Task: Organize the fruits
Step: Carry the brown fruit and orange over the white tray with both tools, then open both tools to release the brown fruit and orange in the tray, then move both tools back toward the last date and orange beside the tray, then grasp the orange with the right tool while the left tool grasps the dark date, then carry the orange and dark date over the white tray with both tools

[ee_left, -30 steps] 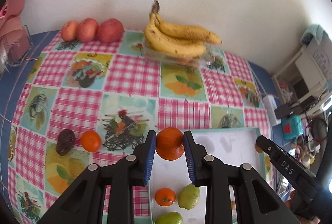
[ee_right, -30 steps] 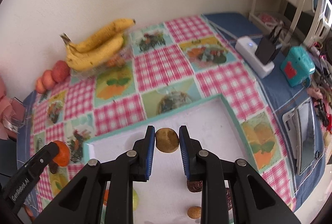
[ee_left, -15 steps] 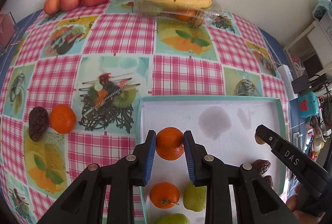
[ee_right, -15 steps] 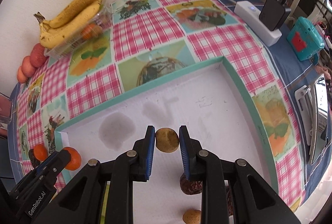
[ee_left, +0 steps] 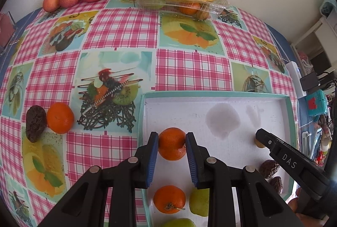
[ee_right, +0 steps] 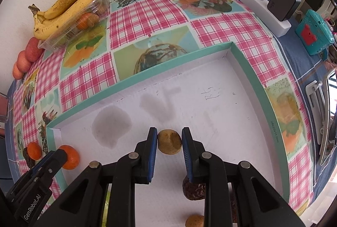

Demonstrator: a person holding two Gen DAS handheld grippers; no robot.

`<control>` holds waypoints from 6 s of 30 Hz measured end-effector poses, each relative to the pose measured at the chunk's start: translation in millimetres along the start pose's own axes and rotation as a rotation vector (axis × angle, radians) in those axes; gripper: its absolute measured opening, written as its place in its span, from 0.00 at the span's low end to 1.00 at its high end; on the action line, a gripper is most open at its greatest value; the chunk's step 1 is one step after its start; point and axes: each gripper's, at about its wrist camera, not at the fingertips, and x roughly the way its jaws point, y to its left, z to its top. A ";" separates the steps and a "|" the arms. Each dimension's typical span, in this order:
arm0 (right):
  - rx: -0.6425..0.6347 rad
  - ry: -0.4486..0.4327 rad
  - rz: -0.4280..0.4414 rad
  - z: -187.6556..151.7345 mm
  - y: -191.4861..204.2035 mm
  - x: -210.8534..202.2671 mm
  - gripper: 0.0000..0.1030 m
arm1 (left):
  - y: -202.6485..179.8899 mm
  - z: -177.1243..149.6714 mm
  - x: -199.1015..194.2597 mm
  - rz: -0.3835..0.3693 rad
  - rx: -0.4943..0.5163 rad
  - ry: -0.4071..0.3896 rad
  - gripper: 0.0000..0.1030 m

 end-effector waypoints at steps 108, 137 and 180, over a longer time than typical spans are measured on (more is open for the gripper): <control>-0.462 -0.121 0.232 -71.5 247.5 -2.6 0.89 | 262.2 8.6 -82.8 0.219 -0.430 -0.132 0.99; -0.460 -0.038 0.288 -81.1 256.4 25.8 0.40 | 260.1 4.5 -51.7 0.169 -0.467 -0.073 0.96; -0.299 -0.218 0.251 -39.4 179.7 -55.6 0.40 | 185.8 19.4 -71.7 0.044 -0.257 -0.132 0.33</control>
